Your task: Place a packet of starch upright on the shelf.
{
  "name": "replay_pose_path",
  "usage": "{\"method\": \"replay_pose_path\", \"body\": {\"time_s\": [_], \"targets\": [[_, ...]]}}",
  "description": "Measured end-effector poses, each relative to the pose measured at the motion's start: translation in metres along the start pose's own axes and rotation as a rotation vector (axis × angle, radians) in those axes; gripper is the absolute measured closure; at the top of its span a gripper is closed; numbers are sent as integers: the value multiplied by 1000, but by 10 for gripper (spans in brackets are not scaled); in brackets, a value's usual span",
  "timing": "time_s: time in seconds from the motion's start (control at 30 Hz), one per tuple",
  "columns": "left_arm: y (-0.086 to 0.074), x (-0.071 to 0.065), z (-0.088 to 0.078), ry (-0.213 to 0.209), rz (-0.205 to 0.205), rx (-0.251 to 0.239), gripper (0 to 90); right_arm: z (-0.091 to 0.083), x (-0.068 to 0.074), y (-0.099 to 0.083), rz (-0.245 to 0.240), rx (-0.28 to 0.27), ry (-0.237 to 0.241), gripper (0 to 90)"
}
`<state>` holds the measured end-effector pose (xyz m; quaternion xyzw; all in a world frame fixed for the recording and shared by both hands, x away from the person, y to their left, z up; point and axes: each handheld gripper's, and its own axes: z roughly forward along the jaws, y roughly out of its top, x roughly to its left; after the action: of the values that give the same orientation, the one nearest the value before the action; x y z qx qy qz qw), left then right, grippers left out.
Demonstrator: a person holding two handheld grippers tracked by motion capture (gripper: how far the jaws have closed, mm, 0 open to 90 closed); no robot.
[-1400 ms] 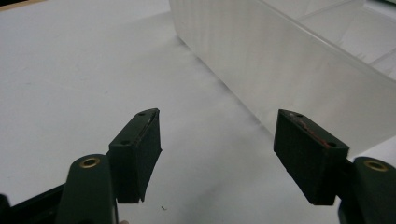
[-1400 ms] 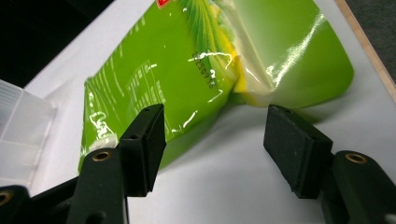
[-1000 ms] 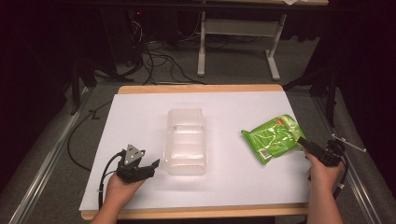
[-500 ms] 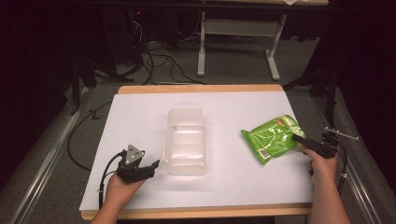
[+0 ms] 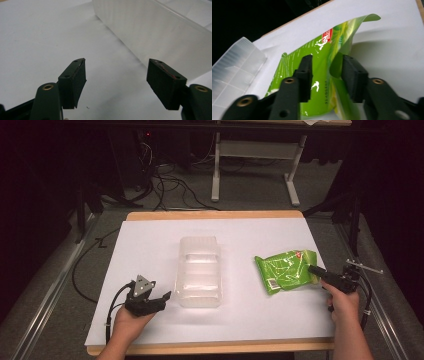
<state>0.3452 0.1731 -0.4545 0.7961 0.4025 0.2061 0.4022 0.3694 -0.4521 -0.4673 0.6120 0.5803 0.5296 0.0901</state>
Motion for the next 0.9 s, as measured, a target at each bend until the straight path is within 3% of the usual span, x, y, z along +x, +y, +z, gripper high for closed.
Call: {"method": "replay_pose_path", "body": {"time_s": [0.1,0.17,0.23,0.37,0.4,0.43,0.47,0.57,0.6,0.63,0.73,0.9], "targets": [[0,-1,0,-1,3,0,322,2,2,-3,-1,25,-18,763],[0,-1,0,-2,4,1,322,3,5,-3,-29,34,-37,854],[1,-1,0,-3,4,0,322,1,11,1,-68,27,-54,891],[1,0,-1,-3,3,-5,322,-4,36,10,-144,-51,-46,900],[1,0,-1,-3,3,-5,322,-4,36,10,-144,-51,-46,900],[1,0,-2,-5,4,-5,322,-6,49,14,-184,-92,-41,900],[1,0,-2,-5,4,-5,322,-6,49,14,-184,-92,-41,900],[1,0,-2,-4,2,-8,323,-13,70,21,-252,-157,-28,900],[1,0,-2,-5,1,-8,322,-21,85,26,-285,-206,-16,900],[1,0,-2,-5,1,-8,322,-21,85,26,-285,-206,-16,900],[1,0,-2,-6,1,-8,323,-27,109,30,-366,-246,-9,900],[1,0,-3,-5,2,-9,322,-26,129,33,-414,-272,2,900]]}}
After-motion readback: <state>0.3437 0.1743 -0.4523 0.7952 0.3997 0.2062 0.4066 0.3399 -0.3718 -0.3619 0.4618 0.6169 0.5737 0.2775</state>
